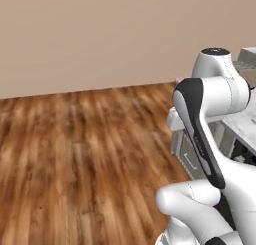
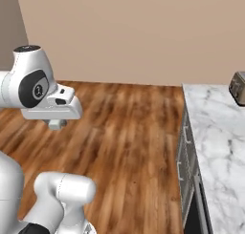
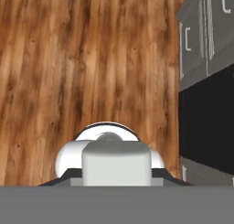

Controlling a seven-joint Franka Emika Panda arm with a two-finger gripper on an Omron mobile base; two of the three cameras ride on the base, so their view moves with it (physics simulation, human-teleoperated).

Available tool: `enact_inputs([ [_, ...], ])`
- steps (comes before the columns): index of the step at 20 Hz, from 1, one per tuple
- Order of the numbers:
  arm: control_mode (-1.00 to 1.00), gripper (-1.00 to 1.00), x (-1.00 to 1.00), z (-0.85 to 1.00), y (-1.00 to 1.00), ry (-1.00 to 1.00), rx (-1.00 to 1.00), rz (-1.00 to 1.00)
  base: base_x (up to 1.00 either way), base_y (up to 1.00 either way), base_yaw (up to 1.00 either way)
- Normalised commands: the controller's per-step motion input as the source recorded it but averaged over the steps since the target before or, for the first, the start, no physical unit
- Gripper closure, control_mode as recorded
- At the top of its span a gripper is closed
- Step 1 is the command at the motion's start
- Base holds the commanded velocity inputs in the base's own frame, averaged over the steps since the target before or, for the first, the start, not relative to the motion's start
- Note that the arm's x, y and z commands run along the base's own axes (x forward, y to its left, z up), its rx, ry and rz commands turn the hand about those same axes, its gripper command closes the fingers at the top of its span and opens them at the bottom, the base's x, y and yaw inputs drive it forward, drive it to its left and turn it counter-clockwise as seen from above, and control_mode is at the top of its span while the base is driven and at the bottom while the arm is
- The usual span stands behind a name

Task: Pick up the marshmallow and place it in the cup of hot chocolate on the dining counter.

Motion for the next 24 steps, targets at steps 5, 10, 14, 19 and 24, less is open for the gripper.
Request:
enact_inputs([
  [5,1.0,1.0,0.0,0.0,0.0,0.0,0.0,0.0,1.0,0.24,-0.06],
  [10,1.0,1.0,0.0,0.0,0.0,0.0,0.0,0.0,1.0,0.36,-0.08],
  [14,1.0,1.0,0.0,0.0,0.0,0.0,0.0,0.0,1.0,0.37,-0.12],
  [19,1.0,1.0,0.0,0.0,0.0,0.0,0.0,0.0,1.0,0.42,-0.21],
  [24,1.0,1.0,0.0,0.0,0.0,0.0,0.0,0.0,1.0,0.5,-0.35],
])
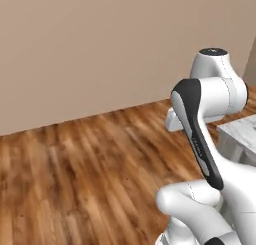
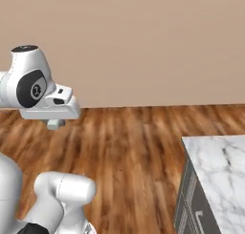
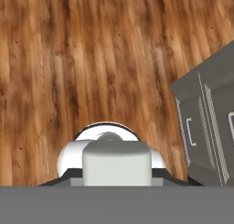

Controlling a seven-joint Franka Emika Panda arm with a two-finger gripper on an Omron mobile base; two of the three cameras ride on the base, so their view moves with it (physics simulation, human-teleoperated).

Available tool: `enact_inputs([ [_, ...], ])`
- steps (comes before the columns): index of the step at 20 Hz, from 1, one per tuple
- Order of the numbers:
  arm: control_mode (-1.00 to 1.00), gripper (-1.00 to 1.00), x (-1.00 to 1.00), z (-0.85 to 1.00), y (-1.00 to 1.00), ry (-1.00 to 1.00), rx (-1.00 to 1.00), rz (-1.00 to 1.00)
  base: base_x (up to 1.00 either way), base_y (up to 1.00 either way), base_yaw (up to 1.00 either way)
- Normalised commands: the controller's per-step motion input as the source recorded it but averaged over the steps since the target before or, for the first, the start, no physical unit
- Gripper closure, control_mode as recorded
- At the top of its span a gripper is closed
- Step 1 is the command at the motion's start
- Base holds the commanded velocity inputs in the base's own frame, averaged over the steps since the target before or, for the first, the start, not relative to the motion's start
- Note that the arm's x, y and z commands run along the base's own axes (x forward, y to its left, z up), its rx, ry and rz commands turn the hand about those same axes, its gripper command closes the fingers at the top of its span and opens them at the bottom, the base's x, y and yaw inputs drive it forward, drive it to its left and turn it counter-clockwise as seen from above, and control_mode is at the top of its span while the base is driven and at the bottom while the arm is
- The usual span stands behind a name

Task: Pick up the marshmallow and place it in the cup of hot chocolate on the dining counter.

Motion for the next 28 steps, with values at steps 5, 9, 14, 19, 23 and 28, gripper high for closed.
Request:
enact_inputs([
  [5,1.0,1.0,0.0,0.0,0.0,0.0,0.0,0.0,0.74,0.61,-0.74],
  [9,1.0,1.0,0.0,0.0,0.0,0.0,0.0,0.0,0.53,0.53,-0.81],
  [14,1.0,1.0,0.0,0.0,0.0,0.0,0.0,0.0,0.46,0.52,-0.81],
  [19,1.0,1.0,0.0,0.0,0.0,0.0,0.0,0.0,0.71,0.74,-0.71],
  [23,1.0,1.0,0.0,0.0,0.0,0.0,0.0,0.0,0.66,0.99,-0.56],
  [28,1.0,1.0,0.0,0.0,0.0,0.0,0.0,0.0,0.85,1.0,-0.51],
])
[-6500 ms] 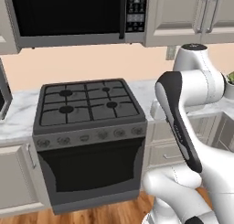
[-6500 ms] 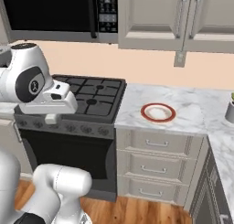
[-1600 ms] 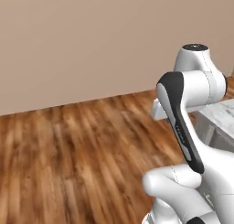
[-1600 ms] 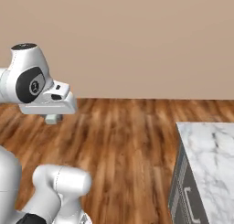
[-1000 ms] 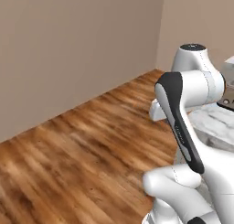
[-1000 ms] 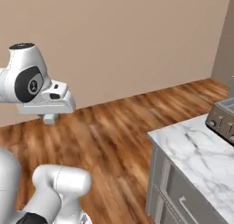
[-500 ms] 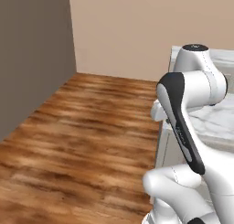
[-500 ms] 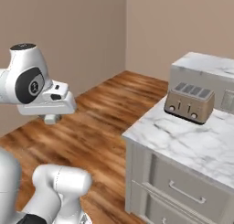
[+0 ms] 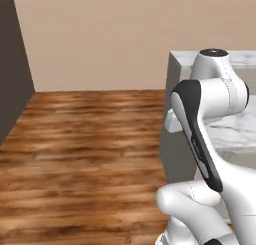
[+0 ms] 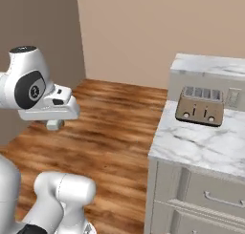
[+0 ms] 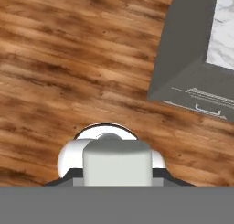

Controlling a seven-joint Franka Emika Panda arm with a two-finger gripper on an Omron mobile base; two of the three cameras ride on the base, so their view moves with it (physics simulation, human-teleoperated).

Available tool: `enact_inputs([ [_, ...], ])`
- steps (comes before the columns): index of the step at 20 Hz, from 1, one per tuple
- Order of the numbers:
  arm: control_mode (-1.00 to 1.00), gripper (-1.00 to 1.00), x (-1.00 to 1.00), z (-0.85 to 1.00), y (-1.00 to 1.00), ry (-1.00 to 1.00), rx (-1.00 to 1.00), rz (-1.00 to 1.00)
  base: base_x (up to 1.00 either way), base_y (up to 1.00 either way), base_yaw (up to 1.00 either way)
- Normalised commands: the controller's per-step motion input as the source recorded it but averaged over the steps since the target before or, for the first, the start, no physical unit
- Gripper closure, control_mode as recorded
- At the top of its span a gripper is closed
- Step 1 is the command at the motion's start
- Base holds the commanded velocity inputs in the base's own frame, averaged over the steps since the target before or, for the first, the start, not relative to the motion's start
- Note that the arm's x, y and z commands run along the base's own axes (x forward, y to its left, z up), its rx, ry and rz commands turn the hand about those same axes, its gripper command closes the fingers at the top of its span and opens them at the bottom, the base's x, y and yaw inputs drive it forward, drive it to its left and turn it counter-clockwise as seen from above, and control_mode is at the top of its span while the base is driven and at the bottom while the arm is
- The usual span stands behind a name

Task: Pick up the marshmallow and place it in the cup of hot chocolate on the dining counter.

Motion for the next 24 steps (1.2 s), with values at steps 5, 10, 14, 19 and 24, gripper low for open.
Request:
enact_inputs([
  [5,1.0,1.0,0.0,0.0,0.0,0.0,0.0,0.0,1.0,1.0,-0.47],
  [10,1.0,1.0,0.0,0.0,0.0,0.0,0.0,0.0,1.0,1.0,-0.46],
  [14,1.0,1.0,0.0,0.0,0.0,0.0,0.0,0.0,1.0,0.99,-0.45],
  [19,1.0,1.0,0.0,0.0,0.0,0.0,0.0,0.0,1.0,0.97,-0.45],
  [24,1.0,1.0,0.0,0.0,0.0,0.0,0.0,0.0,1.0,0.93,-0.51],
])
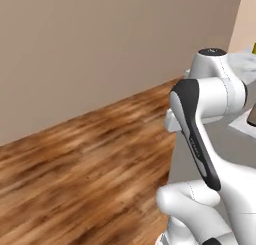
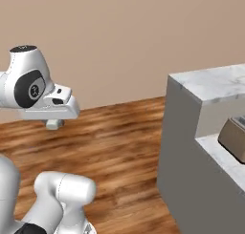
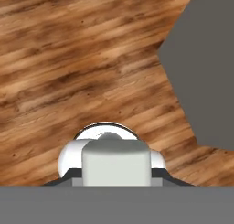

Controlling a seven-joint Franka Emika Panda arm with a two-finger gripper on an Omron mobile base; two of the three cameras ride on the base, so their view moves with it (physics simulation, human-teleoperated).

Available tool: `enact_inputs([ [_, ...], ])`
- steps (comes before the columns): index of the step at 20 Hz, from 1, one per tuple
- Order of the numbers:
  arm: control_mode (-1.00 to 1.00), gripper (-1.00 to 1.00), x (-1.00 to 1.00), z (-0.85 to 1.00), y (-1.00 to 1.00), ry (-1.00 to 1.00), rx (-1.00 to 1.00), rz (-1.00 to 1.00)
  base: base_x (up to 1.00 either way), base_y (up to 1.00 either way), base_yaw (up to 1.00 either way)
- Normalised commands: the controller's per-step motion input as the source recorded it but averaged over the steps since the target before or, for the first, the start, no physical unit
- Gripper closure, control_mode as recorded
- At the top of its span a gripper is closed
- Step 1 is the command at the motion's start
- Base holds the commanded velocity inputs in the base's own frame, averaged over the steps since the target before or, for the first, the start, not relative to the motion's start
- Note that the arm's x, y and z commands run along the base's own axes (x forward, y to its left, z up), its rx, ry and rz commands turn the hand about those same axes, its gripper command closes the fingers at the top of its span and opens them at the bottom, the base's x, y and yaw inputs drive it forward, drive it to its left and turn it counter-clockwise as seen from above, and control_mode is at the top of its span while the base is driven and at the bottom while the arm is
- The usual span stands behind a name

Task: Pick up the marshmallow and place it in the cup of hot chocolate on the dining counter.

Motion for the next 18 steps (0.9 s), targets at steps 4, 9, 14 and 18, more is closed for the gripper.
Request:
enact_inputs([
  [4,1.0,1.0,0.0,0.0,0.0,0.0,0.0,0.0,0.99,0.84,-0.61],
  [9,1.0,1.0,0.0,0.0,0.0,0.0,0.0,0.0,1.0,0.94,-0.49],
  [14,1.0,1.0,0.0,0.0,0.0,0.0,0.0,0.0,1.0,0.99,-0.41],
  [18,1.0,1.0,0.0,0.0,0.0,0.0,0.0,0.0,1.0,0.99,-0.42],
])
